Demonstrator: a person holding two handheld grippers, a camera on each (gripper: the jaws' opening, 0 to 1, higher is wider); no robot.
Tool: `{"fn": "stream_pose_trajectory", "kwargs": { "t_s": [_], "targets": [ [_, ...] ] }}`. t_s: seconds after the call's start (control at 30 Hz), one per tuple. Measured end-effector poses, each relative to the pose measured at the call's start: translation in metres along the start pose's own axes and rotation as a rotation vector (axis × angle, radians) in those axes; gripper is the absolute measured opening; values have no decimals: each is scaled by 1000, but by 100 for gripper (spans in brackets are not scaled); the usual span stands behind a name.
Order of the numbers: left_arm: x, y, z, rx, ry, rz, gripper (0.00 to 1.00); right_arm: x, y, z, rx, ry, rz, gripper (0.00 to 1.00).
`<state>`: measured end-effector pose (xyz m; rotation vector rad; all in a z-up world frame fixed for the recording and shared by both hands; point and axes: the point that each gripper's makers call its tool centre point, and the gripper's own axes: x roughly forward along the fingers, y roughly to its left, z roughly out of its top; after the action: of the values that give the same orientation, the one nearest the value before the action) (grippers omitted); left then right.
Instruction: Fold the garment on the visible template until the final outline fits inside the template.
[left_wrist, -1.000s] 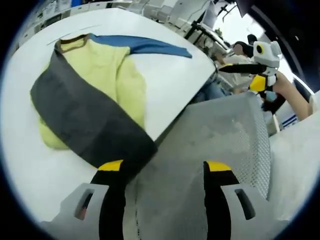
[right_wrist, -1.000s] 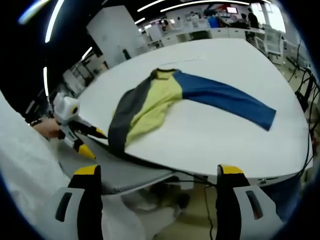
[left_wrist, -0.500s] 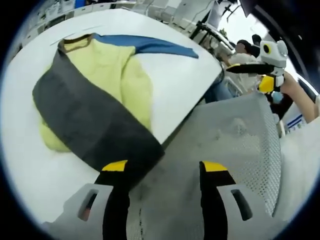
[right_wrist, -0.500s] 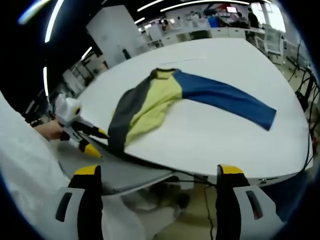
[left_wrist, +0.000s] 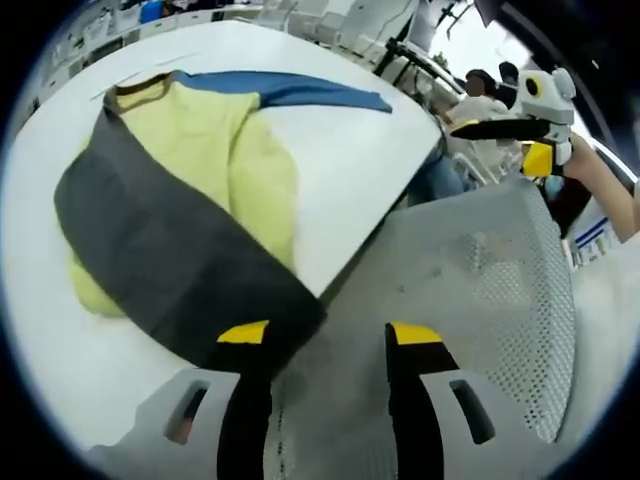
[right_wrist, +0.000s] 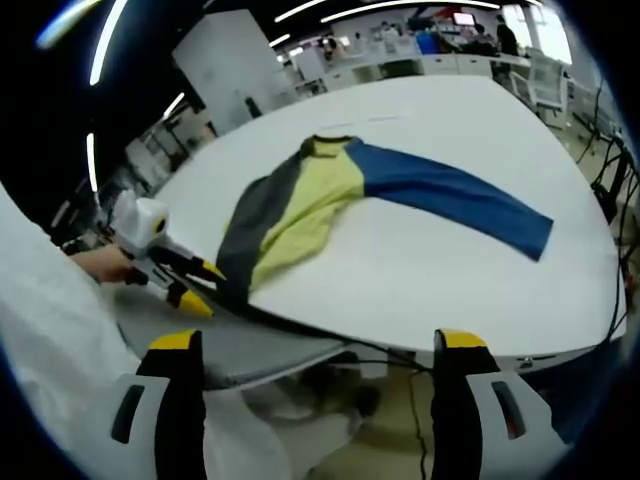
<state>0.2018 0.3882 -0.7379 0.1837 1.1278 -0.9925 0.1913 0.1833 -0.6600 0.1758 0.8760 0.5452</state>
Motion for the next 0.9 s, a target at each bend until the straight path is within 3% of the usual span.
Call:
{"fn": "stream_pose_trajectory", "kwargs": {
  "t_s": [0.9],
  "targets": [
    [17,8,3,-3,30,44,33,0,-2,1,-7,3,3,94]
  ]
}}
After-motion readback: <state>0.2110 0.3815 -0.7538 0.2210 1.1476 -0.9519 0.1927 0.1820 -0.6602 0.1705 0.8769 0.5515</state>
